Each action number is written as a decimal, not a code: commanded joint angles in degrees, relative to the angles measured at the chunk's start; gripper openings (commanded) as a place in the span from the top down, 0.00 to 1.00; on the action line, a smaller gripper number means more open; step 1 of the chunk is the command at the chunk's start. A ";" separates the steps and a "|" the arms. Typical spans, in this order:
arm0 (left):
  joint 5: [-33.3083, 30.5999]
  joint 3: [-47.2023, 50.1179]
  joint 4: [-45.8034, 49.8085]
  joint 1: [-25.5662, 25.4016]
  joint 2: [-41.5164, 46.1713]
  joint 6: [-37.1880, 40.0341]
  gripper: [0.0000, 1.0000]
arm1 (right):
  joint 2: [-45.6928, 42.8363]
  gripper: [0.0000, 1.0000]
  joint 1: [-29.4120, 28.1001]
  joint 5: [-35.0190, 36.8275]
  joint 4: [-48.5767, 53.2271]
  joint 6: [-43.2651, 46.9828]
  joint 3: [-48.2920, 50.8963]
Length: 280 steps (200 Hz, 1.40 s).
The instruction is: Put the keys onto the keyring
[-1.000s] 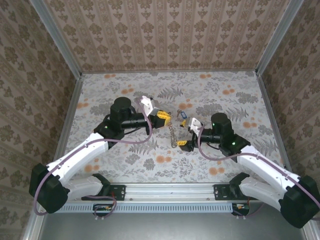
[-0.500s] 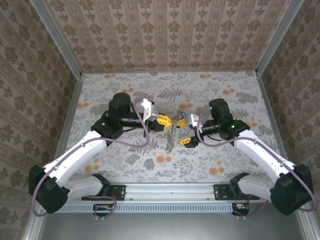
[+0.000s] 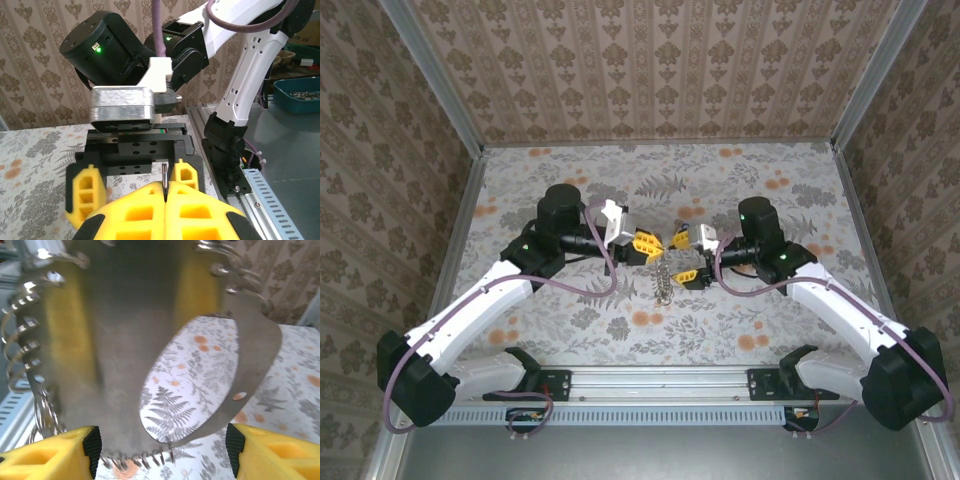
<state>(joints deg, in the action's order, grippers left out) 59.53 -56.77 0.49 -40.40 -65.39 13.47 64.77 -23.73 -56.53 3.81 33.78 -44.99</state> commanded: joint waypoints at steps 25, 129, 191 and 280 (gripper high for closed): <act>7.26 -2.95 1.41 0.26 1.35 4.83 1.00 | -1.41 0.25 3.49 3.52 0.52 0.42 1.03; 12.81 -5.89 7.64 0.37 0.26 11.21 1.00 | 4.10 0.68 1.47 -17.05 13.49 8.22 -7.15; 10.64 -5.20 8.92 1.41 1.05 11.93 1.00 | 3.63 1.00 0.70 -18.90 18.76 10.63 -8.61; 4.92 -0.08 26.30 8.15 10.20 18.28 0.15 | -9.77 1.00 -2.64 13.67 1.84 10.97 2.57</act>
<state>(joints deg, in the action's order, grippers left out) 65.54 -59.64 22.44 -32.71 -57.71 29.12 59.00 -24.36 -55.53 12.99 41.50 -45.21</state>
